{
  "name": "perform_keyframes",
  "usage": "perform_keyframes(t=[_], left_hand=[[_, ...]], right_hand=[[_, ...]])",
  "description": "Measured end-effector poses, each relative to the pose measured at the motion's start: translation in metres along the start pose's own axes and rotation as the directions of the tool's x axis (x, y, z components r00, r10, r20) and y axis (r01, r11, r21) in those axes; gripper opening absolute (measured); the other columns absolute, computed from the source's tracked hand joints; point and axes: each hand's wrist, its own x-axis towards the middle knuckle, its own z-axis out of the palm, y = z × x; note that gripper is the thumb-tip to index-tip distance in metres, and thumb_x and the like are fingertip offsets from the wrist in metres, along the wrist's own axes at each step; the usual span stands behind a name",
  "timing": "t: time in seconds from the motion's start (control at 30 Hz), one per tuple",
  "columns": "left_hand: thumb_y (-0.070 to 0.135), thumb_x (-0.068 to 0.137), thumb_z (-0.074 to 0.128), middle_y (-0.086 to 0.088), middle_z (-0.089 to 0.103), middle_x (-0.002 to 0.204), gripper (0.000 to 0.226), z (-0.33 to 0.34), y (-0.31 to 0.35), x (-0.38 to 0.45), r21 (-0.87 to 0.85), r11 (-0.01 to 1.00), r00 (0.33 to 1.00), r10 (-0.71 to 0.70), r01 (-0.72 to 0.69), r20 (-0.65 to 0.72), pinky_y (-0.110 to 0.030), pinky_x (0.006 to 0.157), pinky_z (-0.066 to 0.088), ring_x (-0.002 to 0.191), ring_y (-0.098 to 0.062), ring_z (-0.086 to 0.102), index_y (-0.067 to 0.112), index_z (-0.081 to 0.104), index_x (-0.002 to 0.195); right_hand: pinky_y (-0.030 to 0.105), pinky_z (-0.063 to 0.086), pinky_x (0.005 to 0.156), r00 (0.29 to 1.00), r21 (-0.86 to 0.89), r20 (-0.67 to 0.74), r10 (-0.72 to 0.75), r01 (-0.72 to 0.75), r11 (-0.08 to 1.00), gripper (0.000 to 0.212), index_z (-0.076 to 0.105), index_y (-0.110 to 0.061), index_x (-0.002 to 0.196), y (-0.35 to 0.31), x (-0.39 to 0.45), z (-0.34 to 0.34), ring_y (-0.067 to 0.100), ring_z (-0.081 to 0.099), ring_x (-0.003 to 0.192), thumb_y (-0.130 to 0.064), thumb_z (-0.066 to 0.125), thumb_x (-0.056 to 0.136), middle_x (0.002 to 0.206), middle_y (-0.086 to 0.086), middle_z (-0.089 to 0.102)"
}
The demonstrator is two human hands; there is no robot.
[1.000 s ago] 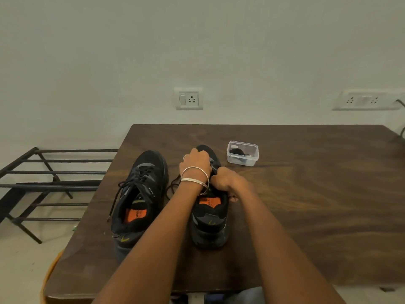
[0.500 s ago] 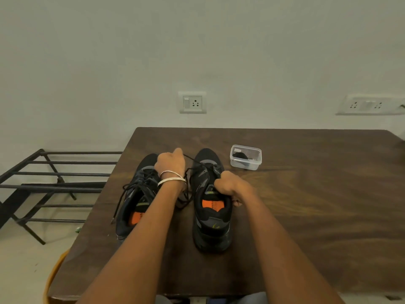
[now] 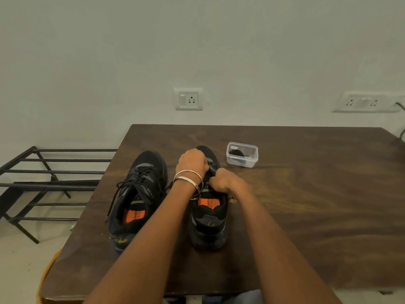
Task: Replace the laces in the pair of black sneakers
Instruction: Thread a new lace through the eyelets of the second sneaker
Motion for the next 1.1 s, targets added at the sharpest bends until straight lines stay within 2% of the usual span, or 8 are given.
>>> perform_keyframes(t=[0.17, 0.27, 0.43, 0.53, 0.6, 0.9, 1.03, 1.1], left_hand=[[0.011, 0.097, 0.048, -0.014, 0.048, 0.128, 0.027, 0.007, 0.008, 0.002, 0.159, 0.986, 0.997, 0.050, -0.059, 0.059, -0.044, 0.095, 0.045, 0.122, -0.038, 0.043, 0.001, 0.059, 0.119], [0.012, 0.099, 0.041, -0.013, 0.047, 0.130, 0.029, 0.010, 0.005, 0.003, 0.090, 0.995, 0.996, 0.038, -0.045, 0.077, -0.044, 0.101, 0.039, 0.127, -0.033, 0.035, 0.001, 0.056, 0.121], [0.022, 0.099, 0.039, -0.011, 0.052, 0.120, 0.031, 0.008, -0.002, -0.004, -0.064, 0.996, 0.998, 0.059, -0.059, -0.005, -0.037, 0.096, 0.036, 0.118, -0.025, 0.041, 0.003, 0.061, 0.111], [0.017, 0.095, 0.047, -0.018, 0.051, 0.107, 0.030, 0.005, -0.015, -0.006, -0.212, 0.976, 0.997, -0.053, 0.040, -0.056, -0.032, 0.087, 0.035, 0.098, -0.029, 0.049, -0.009, 0.061, 0.095], [0.016, 0.093, 0.049, -0.023, 0.054, 0.096, 0.032, 0.006, -0.028, -0.006, -0.218, 0.971, 0.995, -0.103, 0.097, -0.019, -0.035, 0.089, 0.034, 0.102, -0.035, 0.049, -0.013, 0.061, 0.089], [0.029, 0.091, 0.056, -0.023, 0.044, 0.129, 0.033, -0.011, -0.043, -0.011, -0.118, 0.907, 0.914, -0.401, 0.405, 0.053, -0.044, 0.086, 0.045, 0.107, -0.043, 0.053, 0.000, 0.059, 0.108], [0.027, 0.090, 0.059, -0.021, 0.057, 0.119, 0.027, -0.030, -0.030, -0.013, -0.057, 0.961, 0.962, -0.271, 0.270, -0.012, -0.043, 0.084, 0.049, 0.102, -0.038, 0.058, 0.003, 0.064, 0.100], [0.032, 0.086, 0.066, -0.014, 0.068, 0.097, 0.028, -0.036, -0.023, -0.014, -0.137, 0.977, 0.979, -0.147, 0.166, 0.139, -0.037, 0.077, 0.054, 0.084, -0.028, 0.064, 0.005, 0.070, 0.091]], right_hand=[[0.028, 0.037, 0.053, 1.000, 0.003, 0.003, -0.001, 0.001, 1.000, 0.023, 0.045, -0.013, 0.076, 0.000, 0.000, -0.001, 0.017, 0.047, 0.064, -0.019, 0.045, 0.098, 0.077, 0.007, 0.051], [0.027, 0.036, 0.052, 1.000, -0.001, 0.000, -0.010, 0.010, 1.000, 0.022, 0.044, -0.014, 0.075, 0.001, 0.000, -0.001, 0.017, 0.045, 0.062, -0.018, 0.045, 0.097, 0.076, 0.006, 0.048], [0.028, 0.036, 0.054, 1.000, 0.033, 0.016, -0.013, 0.013, 0.999, 0.020, 0.043, -0.014, 0.077, 0.002, -0.002, -0.001, 0.017, 0.044, 0.064, -0.017, 0.043, 0.096, 0.076, 0.006, 0.047], [0.029, 0.043, 0.061, 1.000, 0.036, 0.008, -0.025, 0.024, 0.999, 0.015, 0.049, -0.010, 0.086, 0.003, -0.002, -0.001, 0.023, 0.053, 0.080, -0.019, 0.044, 0.097, 0.088, 0.009, 0.053], [0.032, 0.045, 0.068, 1.000, 0.014, 0.000, -0.032, 0.032, 0.999, 0.013, 0.050, -0.009, 0.097, 0.002, -0.002, -0.001, 0.026, 0.053, 0.090, -0.021, 0.044, 0.098, 0.099, 0.012, 0.054], [0.037, 0.057, 0.079, 0.998, -0.001, 0.058, -0.016, 0.016, 1.000, 0.013, 0.051, -0.012, 0.102, 0.008, -0.004, -0.011, 0.027, 0.065, 0.096, -0.024, 0.054, 0.097, 0.107, 0.012, 0.061], [0.042, 0.054, 0.078, 0.995, -0.036, 0.089, -0.036, 0.039, 0.999, 0.034, 0.052, -0.014, 0.115, 0.008, -0.003, -0.025, 0.029, 0.063, 0.104, -0.033, 0.066, 0.091, 0.111, 0.009, 0.062], [0.036, 0.050, 0.072, 0.992, 0.005, 0.023, -0.121, 0.121, 0.993, 0.033, 0.056, -0.011, 0.117, 0.006, 0.000, -0.031, 0.025, 0.057, 0.102, -0.031, 0.065, 0.093, 0.107, 0.006, 0.060]])
